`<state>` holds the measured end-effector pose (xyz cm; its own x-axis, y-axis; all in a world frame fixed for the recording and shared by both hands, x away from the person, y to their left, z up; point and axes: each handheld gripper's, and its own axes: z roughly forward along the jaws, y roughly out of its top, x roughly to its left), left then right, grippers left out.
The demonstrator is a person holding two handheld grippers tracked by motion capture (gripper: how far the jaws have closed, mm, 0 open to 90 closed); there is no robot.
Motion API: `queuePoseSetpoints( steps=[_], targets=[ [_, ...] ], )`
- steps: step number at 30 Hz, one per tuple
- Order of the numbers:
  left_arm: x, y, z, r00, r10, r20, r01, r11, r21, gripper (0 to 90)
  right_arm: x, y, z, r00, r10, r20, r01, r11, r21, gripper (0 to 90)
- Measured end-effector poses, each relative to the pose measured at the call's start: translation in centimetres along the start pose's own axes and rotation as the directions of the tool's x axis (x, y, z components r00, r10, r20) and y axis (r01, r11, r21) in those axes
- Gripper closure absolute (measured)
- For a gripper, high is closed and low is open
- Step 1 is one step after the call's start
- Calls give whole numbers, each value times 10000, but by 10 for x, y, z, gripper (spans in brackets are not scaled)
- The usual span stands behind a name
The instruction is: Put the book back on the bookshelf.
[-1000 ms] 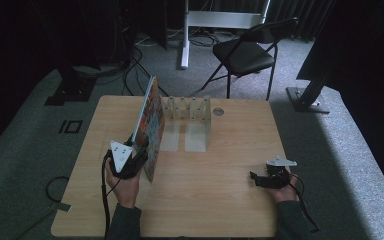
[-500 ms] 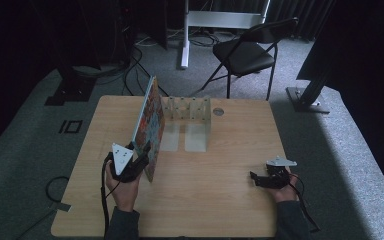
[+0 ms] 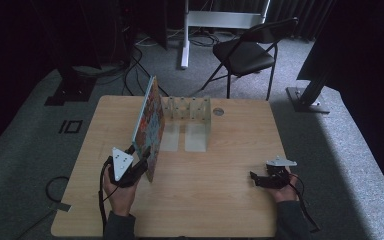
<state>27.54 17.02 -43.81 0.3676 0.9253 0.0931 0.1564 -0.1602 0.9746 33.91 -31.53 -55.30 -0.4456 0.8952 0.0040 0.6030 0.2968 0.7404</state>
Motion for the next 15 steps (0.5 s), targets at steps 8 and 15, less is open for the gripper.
queuePoseSetpoints(
  steps=[8, 15],
  targets=[
    [0, -2, -4, 9998, 76, 190, -77, 10000, 40, 551, 0, 0, 0, 10000, 1, -1, -1, 10000, -1, 178],
    [0, -3, -10, 9999, 96, 134, -96, 10000, 4, 552, 0, 0, 0, 10000, 3, -1, -3, 10000, -2, 178]
  ],
)
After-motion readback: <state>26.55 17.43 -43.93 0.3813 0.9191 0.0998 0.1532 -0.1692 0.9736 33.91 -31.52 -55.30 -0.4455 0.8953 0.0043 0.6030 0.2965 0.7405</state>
